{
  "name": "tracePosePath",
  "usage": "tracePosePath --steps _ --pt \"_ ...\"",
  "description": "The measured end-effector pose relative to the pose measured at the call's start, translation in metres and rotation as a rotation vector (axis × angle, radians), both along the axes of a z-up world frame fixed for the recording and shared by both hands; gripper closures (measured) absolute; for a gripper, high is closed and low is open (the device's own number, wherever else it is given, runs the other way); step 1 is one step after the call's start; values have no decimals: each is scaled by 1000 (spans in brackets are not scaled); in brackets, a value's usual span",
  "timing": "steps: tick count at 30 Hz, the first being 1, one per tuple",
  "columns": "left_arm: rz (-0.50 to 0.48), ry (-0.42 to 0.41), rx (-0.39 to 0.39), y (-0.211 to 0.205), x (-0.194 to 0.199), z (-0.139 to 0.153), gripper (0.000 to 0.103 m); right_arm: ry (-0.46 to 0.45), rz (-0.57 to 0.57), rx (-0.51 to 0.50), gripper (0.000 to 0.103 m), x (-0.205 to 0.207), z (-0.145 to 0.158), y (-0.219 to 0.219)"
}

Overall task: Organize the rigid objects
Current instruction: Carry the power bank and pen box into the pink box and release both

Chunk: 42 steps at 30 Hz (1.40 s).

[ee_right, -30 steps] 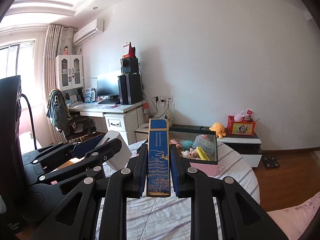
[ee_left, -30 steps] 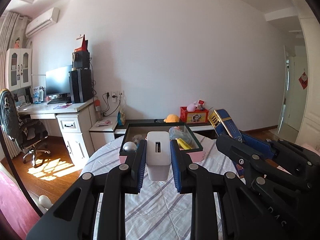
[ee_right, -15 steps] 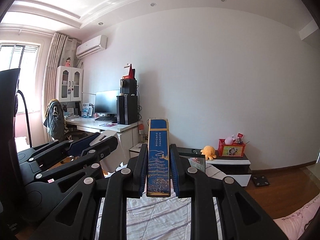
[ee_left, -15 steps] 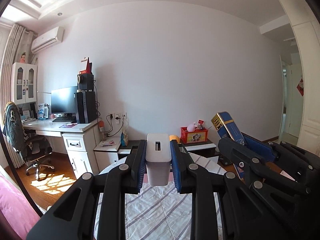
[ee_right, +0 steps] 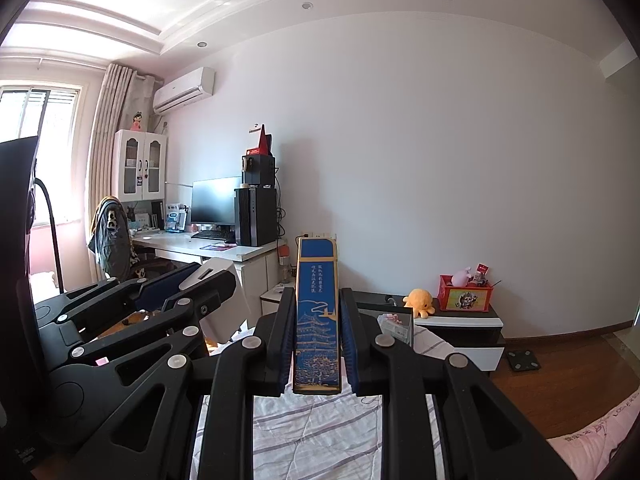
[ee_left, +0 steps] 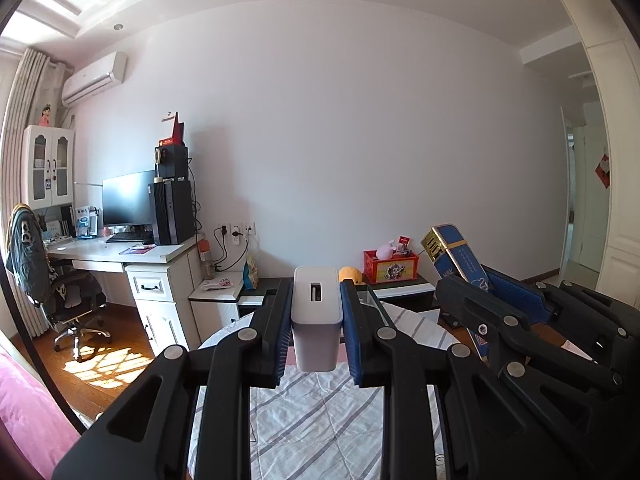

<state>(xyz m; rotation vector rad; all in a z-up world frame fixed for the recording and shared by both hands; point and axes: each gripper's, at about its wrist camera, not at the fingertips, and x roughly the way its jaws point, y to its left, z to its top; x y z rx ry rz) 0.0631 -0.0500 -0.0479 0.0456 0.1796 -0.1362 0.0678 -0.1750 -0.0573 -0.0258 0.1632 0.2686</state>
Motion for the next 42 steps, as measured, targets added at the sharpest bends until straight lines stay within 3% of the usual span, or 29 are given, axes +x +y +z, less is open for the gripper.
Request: tracePosePath --steps 14,27,36,42 --pt "-12 112 41 -19 97 -21 80 109 -10 -12 81 92 -21 -6" --pt "-13 208 101 -35 264 -38 80 201 -13 -52 81 239 -34 -5" --pt "3 357 133 -39 386 -81 80 328 -25 -66 81 342 -73 -9" --pt "19 433 140 -43 435 -116 80 438 -26 -55 81 386 -109 -13"
